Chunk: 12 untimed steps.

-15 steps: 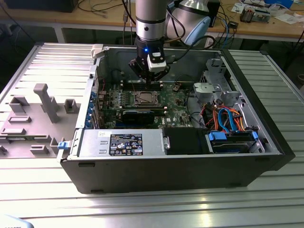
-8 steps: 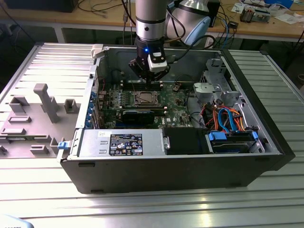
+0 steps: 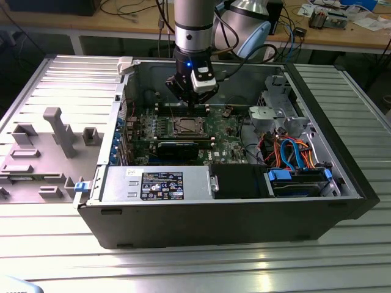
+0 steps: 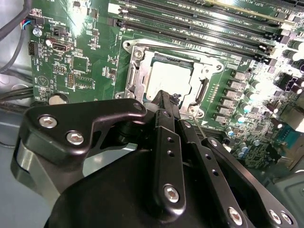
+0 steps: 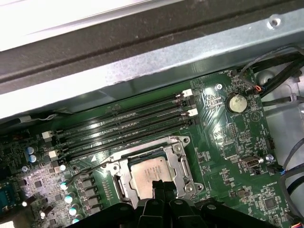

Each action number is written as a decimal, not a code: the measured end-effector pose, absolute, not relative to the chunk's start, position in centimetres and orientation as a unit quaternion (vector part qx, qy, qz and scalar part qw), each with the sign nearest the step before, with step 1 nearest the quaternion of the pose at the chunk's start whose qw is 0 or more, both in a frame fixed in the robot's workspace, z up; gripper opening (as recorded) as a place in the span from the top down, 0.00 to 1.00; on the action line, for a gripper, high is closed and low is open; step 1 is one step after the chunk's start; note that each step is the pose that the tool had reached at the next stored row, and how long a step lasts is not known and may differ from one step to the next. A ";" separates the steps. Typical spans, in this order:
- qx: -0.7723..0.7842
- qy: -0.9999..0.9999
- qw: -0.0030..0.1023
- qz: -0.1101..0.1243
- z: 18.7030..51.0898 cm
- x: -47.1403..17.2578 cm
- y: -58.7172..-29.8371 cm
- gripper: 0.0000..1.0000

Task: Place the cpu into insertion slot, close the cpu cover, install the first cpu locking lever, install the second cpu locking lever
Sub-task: 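Install the first cpu locking lever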

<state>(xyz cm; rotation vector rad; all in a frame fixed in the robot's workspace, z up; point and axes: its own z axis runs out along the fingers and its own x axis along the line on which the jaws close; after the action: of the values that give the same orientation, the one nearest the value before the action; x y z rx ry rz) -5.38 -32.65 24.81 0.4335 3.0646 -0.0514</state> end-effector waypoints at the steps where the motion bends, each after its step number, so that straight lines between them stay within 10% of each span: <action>1: 0.139 0.990 0.023 -0.017 24.8 -5.4 -32.7 0.89; 12: 0.123 0.992 0.023 -0.016 24.8 -5.4 -32.7 0.89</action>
<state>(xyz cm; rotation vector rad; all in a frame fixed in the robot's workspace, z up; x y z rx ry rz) -5.38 -32.65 24.81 0.3814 3.0710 -0.0502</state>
